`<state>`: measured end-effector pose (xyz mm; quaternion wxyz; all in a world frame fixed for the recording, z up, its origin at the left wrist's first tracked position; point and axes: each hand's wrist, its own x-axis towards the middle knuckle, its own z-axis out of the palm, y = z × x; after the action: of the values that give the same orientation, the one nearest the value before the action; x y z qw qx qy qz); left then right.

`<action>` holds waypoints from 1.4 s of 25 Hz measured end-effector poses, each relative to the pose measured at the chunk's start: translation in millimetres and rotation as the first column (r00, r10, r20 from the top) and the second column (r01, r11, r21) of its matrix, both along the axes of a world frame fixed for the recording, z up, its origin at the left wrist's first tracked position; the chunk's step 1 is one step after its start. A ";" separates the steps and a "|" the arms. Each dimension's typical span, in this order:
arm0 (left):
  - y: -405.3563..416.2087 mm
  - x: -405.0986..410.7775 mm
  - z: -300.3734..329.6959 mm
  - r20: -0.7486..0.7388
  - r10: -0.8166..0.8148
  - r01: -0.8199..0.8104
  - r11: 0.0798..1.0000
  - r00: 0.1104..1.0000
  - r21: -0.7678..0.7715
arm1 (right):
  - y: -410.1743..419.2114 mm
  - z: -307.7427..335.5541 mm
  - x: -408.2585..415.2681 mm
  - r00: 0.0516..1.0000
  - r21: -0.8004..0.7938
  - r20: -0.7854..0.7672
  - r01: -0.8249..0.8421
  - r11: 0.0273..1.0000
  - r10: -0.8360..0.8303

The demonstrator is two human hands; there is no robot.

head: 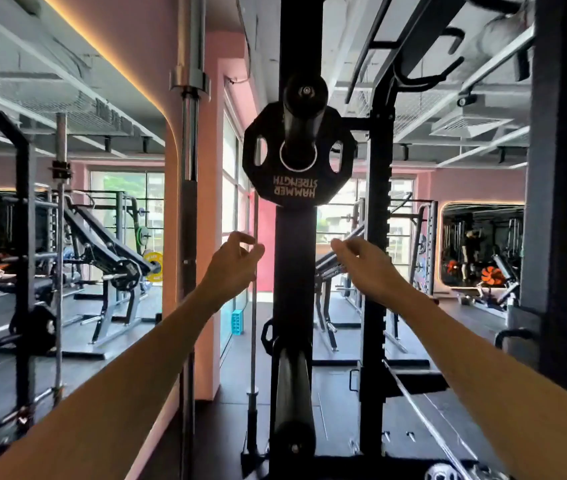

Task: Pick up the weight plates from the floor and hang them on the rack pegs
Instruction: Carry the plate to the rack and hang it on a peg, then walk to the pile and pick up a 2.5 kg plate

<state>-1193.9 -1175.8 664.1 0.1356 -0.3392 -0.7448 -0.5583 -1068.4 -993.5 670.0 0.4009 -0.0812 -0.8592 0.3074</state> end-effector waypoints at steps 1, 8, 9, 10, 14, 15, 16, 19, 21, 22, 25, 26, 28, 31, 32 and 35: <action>-6.2 9.8 -25.4 0.053 -0.003 0.005 0.999 0.999 -0.033 | -6.4 -20.1 9.1 0.999 -0.014 0.052 -0.013 1.000 0.014; -60.3 95.1 -198.0 0.316 0.097 0.006 0.951 0.944 -0.310 | -42.0 -186.9 78.1 0.958 -0.234 0.283 0.019 0.972 0.049; -69.9 110.2 -223.3 0.341 0.122 0.005 0.937 0.932 -0.348 | -48.1 -213.7 89.9 0.941 -0.243 0.335 0.037 0.969 0.048; -80.2 124.5 -250.1 0.364 0.145 0.010 0.920 0.920 -0.392 | -56.0 -240.2 103.2 0.923 -0.249 0.384 0.063 0.967 0.039; -117.8 176.6 -342.6 0.452 0.179 0.098 0.845 0.874 -0.526 | -93.6 -336.9 159.6 0.823 -0.306 0.566 0.147 0.941 0.056; -127.3 188.3 -366.3 0.474 0.187 0.129 0.819 0.861 -0.559 | -104.5 -362.2 176.2 0.789 -0.317 0.610 0.163 0.934 0.070; -137.0 201.0 -390.9 0.503 0.193 0.171 0.790 0.842 -0.589 | -117.0 -387.9 193.6 0.754 -0.335 0.650 0.179 0.925 0.090; -168.6 241.2 -456.9 0.613 0.177 0.338 0.703 0.770 -0.627 | -162.6 -455.1 251.7 0.658 -0.421 0.739 0.281 0.862 0.146; -188.8 268.3 -487.6 0.665 0.153 0.434 0.648 0.731 -0.626 | -194.9 -488.2 290.2 0.592 -0.464 0.784 0.358 0.810 0.187; -199.2 281.7 -503.3 0.690 0.155 0.481 0.610 0.706 -0.630 | -212.3 -505.7 311.4 0.552 -0.477 0.808 0.411 0.777 0.204; -229.5 322.4 -543.5 0.761 0.227 0.653 0.404 0.607 -0.641 | -259.8 -553.0 378.8 0.390 -0.468 0.876 0.544 0.697 0.284; -236.7 335.6 -554.9 0.778 0.247 0.711 0.316 0.577 -0.628 | -273.4 -566.8 402.5 0.350 -0.473 0.880 0.586 0.658 0.321; -247.3 364.6 -575.0 0.793 0.252 0.800 0.104 0.554 -0.592 | -298.1 -590.7 455.7 0.324 -0.472 0.880 0.678 0.563 0.348; -255.6 404.7 -594.8 0.780 0.206 0.807 -0.161 0.591 -0.569 | -325.4 -613.4 527.2 0.324 -0.436 0.895 0.782 0.446 0.308; -254.7 420.2 -600.9 0.771 0.182 0.788 -0.239 0.610 -0.567 | -333.9 -620.3 554.9 0.329 -0.426 0.898 0.816 0.391 0.291; -239.0 470.2 -611.5 0.757 0.059 0.705 -0.416 0.651 -0.574 | -356.4 -635.7 635.9 0.379 -0.418 0.901 0.890 0.182 0.213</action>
<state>-723.8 -1414.7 52.6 -0.5687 -0.3797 -0.7079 0.1769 -432.6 -1349.9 34.3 -0.1321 -0.6688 -0.5090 0.5255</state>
